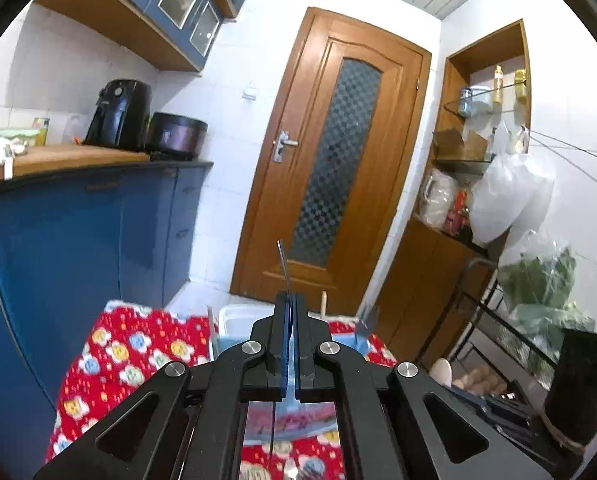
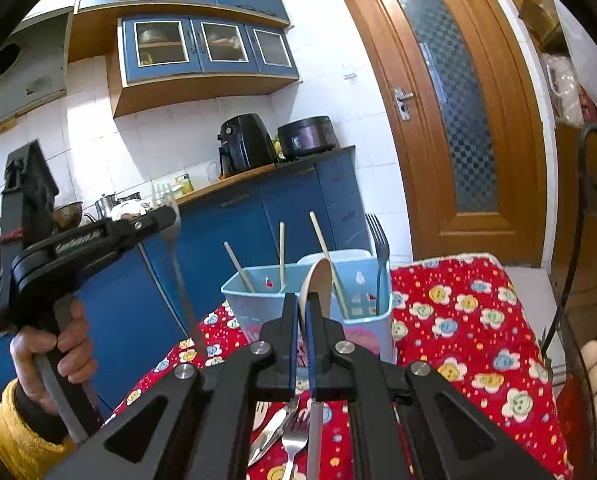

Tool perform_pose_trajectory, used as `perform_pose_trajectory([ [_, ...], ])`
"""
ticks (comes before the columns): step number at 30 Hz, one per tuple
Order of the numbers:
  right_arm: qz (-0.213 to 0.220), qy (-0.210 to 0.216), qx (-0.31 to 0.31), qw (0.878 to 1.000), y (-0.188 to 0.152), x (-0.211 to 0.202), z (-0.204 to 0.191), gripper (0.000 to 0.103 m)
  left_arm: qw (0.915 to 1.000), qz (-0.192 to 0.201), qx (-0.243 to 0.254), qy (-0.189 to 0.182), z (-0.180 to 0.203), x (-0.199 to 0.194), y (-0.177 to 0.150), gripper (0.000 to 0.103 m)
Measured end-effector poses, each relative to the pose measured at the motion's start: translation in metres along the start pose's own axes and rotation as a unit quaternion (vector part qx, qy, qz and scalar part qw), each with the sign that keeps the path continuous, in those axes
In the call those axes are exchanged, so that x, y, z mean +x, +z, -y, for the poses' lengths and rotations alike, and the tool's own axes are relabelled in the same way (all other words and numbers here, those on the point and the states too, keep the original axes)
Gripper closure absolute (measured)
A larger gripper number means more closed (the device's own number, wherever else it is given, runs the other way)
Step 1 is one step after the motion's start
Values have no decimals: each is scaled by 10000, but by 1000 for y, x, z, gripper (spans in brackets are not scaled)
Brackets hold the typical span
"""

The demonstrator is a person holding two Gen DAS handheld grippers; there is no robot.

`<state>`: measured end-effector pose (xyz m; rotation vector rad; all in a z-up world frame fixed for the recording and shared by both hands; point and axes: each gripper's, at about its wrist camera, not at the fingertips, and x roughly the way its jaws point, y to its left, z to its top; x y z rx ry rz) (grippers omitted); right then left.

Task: Organize utensils
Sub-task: 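Lift and carry the metal chopstick and wooden spoon over the holder with both tools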

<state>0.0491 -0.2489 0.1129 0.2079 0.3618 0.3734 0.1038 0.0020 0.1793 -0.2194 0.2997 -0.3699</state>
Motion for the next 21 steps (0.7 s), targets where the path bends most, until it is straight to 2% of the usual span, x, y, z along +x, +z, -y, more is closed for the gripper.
perform_pose_trajectory([
  [6, 94, 35, -57, 9999, 8, 5, 1, 98, 9986, 442, 180, 245, 2, 14, 21, 102],
  [12, 152, -13, -140, 9998, 16, 12, 7, 98, 9968, 668, 238, 358, 4, 30, 34, 102],
  [21, 518, -222, -255, 9981, 46, 34, 19, 98, 9974, 556, 201, 414, -2, 62, 26, 102],
])
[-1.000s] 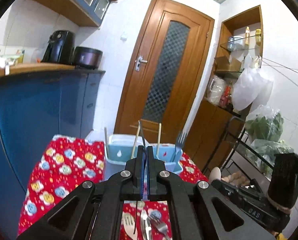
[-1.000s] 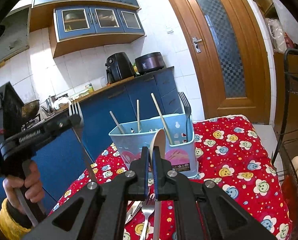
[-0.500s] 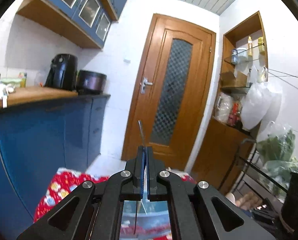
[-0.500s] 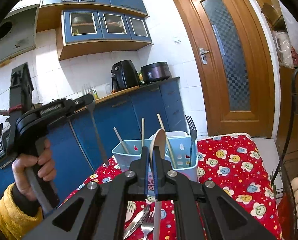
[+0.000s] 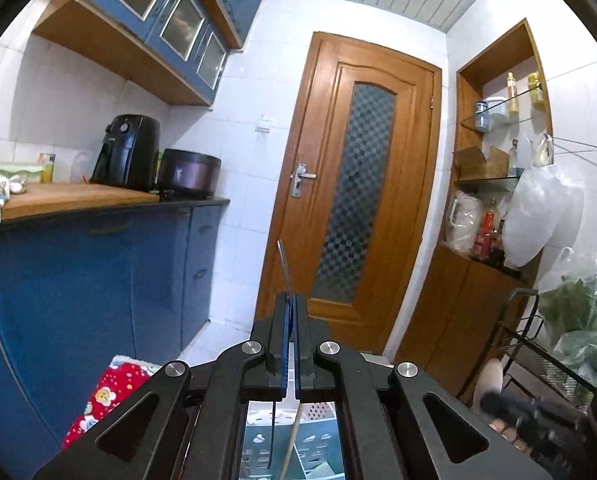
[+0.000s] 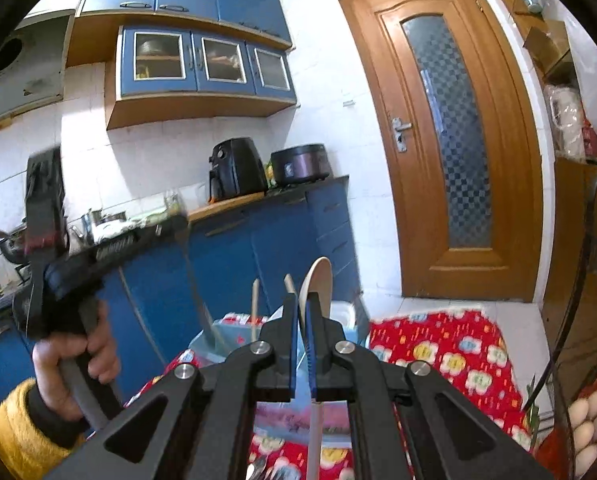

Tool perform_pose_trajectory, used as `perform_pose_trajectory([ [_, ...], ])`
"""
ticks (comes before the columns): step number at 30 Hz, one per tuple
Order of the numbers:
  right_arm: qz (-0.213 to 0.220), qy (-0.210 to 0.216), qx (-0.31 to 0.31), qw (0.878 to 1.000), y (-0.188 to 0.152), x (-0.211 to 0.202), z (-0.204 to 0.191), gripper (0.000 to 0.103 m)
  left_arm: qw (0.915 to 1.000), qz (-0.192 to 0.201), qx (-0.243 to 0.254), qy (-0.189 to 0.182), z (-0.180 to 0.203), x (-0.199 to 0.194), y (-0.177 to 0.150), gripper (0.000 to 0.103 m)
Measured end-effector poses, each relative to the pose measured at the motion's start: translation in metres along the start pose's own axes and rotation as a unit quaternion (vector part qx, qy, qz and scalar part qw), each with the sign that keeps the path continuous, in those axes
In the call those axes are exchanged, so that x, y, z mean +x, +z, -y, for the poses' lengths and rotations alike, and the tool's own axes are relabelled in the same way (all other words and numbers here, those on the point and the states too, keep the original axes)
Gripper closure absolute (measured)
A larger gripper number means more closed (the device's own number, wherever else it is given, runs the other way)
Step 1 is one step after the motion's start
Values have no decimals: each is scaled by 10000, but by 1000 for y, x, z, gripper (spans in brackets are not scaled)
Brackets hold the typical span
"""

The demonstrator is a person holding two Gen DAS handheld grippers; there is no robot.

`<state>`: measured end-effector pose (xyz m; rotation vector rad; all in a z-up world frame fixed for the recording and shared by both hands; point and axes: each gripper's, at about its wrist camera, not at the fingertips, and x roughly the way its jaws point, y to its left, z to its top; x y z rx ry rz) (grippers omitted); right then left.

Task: Organize utensils
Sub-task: 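Lift and carry the metal chopstick and wooden spoon over the holder with both tools, then lower the chopstick and spoon into the holder and open both tools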

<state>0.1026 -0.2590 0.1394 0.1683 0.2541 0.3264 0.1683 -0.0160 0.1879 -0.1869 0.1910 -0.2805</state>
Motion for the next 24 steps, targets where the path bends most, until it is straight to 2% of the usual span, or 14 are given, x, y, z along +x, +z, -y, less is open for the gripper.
perform_pose_trajectory([
  [5, 396, -18, -144, 9991, 17, 22, -1, 98, 10000, -84, 24, 46, -5, 13, -9, 102],
  [10, 683, -235, -505, 9961, 24, 45, -9, 98, 9999, -129, 76, 65, -8, 21, -17, 102],
  [17, 494, -189, -558, 9970, 12, 78, -9, 98, 9997, -248, 32, 29, -13, 31, -29, 102],
  [24, 275, -186, -603, 9976, -7, 86, -6, 98, 9993, -377, -31, -18, -19, 35, -41, 102],
])
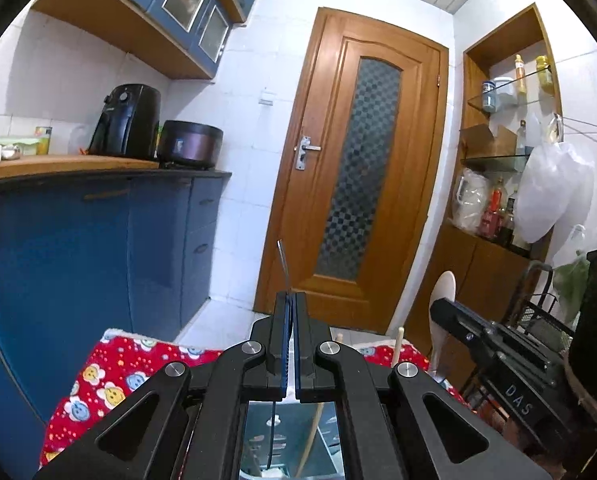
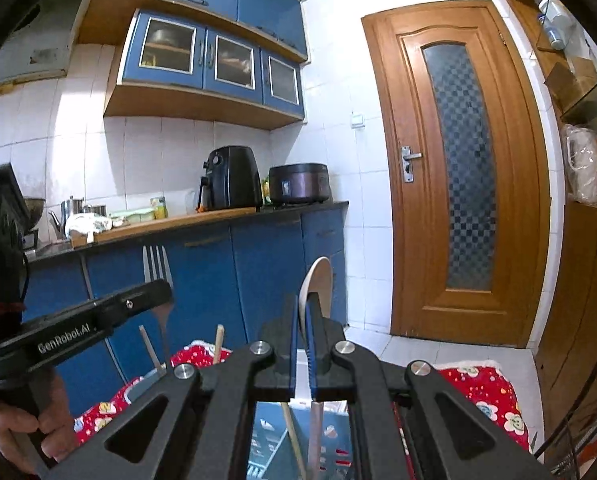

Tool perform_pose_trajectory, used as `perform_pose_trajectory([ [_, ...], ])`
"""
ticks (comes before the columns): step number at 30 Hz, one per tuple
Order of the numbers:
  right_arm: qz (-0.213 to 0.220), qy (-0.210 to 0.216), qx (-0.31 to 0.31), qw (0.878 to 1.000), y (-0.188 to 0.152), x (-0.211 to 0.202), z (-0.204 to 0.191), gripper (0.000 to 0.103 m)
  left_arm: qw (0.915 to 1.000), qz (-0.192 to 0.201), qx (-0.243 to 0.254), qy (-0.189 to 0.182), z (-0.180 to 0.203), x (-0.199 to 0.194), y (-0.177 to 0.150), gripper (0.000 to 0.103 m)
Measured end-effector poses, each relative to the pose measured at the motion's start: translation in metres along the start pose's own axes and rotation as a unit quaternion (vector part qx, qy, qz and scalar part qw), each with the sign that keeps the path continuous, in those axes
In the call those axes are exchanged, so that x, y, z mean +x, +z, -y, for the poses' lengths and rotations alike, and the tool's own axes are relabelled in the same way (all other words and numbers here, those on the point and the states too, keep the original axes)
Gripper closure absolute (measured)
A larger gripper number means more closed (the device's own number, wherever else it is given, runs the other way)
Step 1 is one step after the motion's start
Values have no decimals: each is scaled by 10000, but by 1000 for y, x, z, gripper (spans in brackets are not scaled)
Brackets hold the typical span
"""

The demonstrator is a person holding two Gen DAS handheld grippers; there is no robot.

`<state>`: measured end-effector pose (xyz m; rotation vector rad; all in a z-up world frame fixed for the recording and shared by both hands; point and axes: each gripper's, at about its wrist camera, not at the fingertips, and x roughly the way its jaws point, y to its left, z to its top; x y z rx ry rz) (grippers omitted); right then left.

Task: Organize utensils
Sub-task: 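Lower the chopstick and spoon into the holder and open both tools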

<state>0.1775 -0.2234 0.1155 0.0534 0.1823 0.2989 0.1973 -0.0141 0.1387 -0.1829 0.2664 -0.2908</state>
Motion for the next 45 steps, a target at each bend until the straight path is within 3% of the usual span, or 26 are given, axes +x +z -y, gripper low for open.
perform_pose_trajectory([
  [11, -352, 224, 234, 9989, -14, -1, 4, 96, 9996, -260, 14, -67, -1, 3, -14, 102],
  [13, -357, 287, 336, 9984, -15, -2, 5, 90, 9995, -308, -1, -89, -1, 4, -15, 102],
  [15, -362, 361, 472, 9976, -14, -3, 7, 77, 9992, -370, -7, -145, -2, 4, -15, 99],
  [16, -364, 389, 523, 9972, -13, -3, 7, 76, 9990, -409, -9, -153, -2, 4, -15, 99],
  [30, -139, 483, 744, 9960, 5, -41, -1, 72, 9987, -458, 11, -209, 5, -23, -2, 97],
  [45, -452, 435, 815, 9947, 4, -86, -19, 72, 9970, -729, 149, -204, 16, -74, -4, 97],
])
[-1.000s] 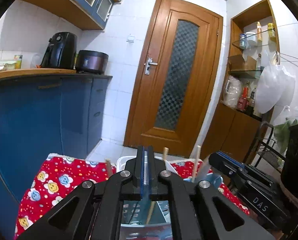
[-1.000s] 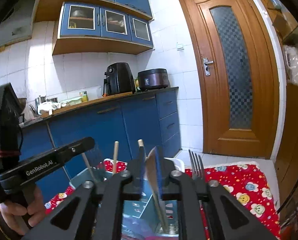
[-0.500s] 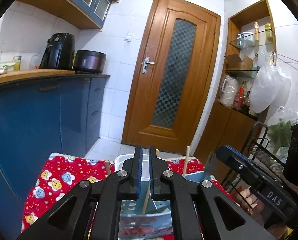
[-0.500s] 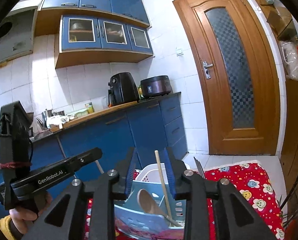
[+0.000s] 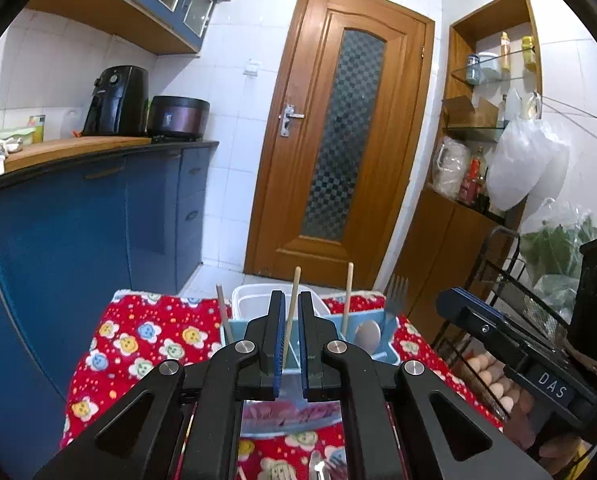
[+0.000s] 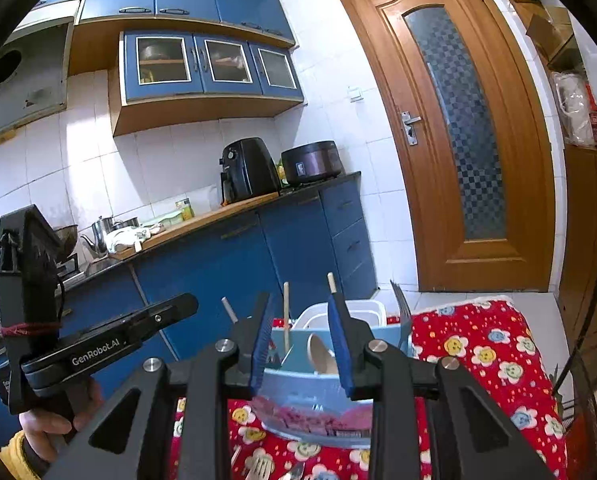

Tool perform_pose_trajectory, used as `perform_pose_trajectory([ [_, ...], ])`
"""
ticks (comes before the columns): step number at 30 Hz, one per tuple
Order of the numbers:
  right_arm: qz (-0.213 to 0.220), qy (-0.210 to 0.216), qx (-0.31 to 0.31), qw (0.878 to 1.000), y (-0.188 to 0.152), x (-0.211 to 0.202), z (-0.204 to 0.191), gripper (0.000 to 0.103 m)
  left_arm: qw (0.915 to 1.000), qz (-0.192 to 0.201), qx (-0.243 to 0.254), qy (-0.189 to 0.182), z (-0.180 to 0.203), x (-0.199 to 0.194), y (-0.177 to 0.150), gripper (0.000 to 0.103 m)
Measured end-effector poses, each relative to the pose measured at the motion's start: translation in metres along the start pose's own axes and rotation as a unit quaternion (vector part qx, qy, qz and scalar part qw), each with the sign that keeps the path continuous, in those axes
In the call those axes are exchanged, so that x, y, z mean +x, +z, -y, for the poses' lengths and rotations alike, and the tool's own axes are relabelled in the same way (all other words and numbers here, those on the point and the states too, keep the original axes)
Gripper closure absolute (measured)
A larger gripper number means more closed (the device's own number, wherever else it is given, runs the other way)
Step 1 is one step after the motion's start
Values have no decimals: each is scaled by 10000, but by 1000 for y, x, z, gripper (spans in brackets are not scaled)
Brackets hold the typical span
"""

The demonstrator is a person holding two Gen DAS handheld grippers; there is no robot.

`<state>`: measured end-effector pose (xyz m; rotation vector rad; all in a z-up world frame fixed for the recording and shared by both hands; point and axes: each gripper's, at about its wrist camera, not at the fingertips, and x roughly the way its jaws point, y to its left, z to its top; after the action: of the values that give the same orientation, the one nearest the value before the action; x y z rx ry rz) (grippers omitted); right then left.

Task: Organize utensils
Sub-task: 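Lower the chopstick and spoon into the holder and open both tools, then move both open tools back down to the remaining utensils on the tablecloth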

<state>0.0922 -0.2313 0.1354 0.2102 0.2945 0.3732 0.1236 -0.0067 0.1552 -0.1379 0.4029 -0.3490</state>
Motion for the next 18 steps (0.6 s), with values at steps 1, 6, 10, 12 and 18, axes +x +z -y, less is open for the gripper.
perform_pose_trajectory([
  [1, -19, -13, -11, 10000, -2, -2, -2, 72, 10000, -18, 15, 10, 1, -3, -1, 97],
  [6, -194, -40, -7, 9998, -14, -14, -8, 72, 9999, -145, 37, 78, 2, -16, -11, 97],
  [10, -398, -108, 28, 9991, -29, -19, -10, 72, 9996, -257, 15, 121, -2, -22, -21, 97],
  [12, -587, -103, 47, 9982, -37, -20, -11, 72, 9993, -355, -2, 150, -3, -24, -27, 97],
  [18, -980, -134, 172, 9949, -62, -23, -8, 72, 9975, -690, -42, 155, -5, -24, -47, 97],
])
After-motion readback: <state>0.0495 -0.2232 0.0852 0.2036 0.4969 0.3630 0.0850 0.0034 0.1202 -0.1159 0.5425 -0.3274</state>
